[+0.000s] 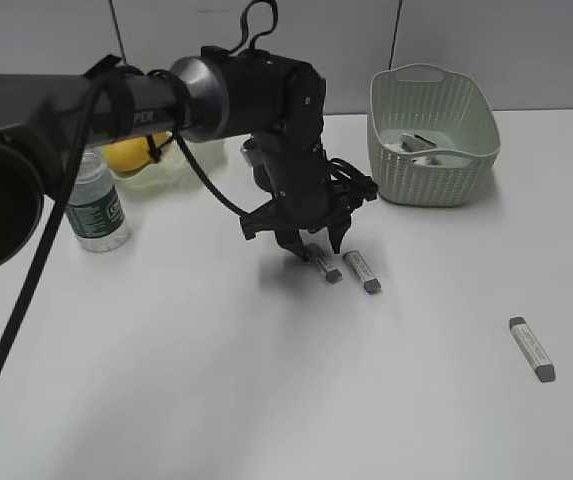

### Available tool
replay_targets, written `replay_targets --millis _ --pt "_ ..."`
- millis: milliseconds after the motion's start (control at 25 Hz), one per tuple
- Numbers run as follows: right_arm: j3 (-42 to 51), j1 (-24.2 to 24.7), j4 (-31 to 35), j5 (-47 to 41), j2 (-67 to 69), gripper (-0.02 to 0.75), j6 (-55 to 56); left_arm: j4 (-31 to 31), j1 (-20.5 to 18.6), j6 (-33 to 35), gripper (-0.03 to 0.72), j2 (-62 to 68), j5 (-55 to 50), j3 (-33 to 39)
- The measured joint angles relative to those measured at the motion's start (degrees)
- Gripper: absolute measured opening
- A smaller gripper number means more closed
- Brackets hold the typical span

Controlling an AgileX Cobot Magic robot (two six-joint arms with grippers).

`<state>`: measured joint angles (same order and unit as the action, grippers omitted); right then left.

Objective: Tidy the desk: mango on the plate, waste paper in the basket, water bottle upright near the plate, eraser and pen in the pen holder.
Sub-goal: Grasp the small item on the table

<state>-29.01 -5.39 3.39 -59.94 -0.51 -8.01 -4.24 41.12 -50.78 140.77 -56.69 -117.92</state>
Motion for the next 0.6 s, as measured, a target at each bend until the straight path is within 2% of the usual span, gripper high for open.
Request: replay_targets --millis 240,280,400,600 --pt "0.0 0.0 0.0 0.0 0.0 0.477 0.0 0.0 0.01 0.0 0.303 0.3 0.32 0.0" --pt "0.0 0.0 0.0 0.0 0.0 0.477 0.0 0.05 0.01 0.0 0.281 0.32 0.61 0.0" --pt "0.0 0.0 0.0 0.0 0.0 0.477 0.0 0.05 0.01 -0.06 0.136 0.36 1.16 0.0" --pt "0.0 0.0 0.0 0.0 0.0 0.477 0.0 1.79 0.06 -0.13 0.139 -0.1 1.19 0.0"
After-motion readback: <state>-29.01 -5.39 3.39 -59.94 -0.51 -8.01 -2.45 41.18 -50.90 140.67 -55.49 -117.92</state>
